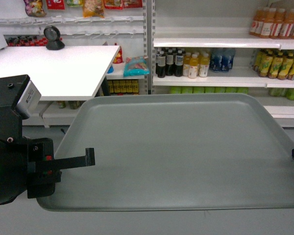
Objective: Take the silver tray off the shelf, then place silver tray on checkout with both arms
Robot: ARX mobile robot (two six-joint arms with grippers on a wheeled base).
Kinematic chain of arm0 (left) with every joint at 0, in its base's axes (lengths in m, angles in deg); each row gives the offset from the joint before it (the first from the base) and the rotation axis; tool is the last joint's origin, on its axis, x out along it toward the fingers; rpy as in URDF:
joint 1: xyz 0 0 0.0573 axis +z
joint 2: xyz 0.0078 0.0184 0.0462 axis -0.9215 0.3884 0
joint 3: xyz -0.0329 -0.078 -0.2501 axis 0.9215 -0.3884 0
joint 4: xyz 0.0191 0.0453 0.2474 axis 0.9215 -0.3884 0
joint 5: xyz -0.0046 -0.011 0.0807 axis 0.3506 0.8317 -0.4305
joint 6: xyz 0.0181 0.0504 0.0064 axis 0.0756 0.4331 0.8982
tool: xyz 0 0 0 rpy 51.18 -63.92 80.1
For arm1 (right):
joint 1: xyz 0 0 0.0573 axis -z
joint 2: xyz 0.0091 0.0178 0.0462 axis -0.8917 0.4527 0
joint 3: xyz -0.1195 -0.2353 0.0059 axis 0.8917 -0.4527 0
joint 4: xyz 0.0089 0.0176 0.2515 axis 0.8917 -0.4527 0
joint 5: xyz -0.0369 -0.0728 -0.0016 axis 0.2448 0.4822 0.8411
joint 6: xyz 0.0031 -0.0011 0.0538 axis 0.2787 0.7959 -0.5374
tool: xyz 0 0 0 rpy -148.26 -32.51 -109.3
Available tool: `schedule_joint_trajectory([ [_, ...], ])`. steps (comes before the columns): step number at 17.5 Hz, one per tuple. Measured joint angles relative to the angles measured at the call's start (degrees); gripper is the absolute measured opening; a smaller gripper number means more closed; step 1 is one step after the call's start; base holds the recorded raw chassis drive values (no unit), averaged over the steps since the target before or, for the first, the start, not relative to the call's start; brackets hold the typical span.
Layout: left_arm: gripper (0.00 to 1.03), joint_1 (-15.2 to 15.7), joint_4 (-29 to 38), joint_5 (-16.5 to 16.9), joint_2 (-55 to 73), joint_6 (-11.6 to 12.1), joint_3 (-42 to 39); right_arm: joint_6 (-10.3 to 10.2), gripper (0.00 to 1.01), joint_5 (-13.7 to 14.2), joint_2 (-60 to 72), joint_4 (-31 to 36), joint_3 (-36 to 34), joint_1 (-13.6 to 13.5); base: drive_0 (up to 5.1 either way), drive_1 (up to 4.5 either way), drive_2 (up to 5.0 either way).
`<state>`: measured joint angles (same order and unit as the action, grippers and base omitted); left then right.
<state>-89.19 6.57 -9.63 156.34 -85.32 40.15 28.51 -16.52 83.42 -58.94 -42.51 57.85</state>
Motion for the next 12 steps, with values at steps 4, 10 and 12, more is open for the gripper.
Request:
schedule_joint_trajectory([
  [4,0.03,0.0,0.0,0.02,0.0,-0.02,0.0,-0.15,0.02,-0.02,0.0,0.04,0.0,0.0,-5.0,2.44,2.4],
  [10,0.03,0.0,-0.07,0.04,0.0,-0.02,0.0,-0.15,0.02,-0.04,0.0,-0.02,0.0,0.0,-5.0,2.41,2.4],
  [12,0.03,0.0,-0.02,0.0,0.0,0.0,0.0,-0.15,0.02,-0.02,-0.02,0.11,0.0,0.0,-5.0,2.45,2.4],
])
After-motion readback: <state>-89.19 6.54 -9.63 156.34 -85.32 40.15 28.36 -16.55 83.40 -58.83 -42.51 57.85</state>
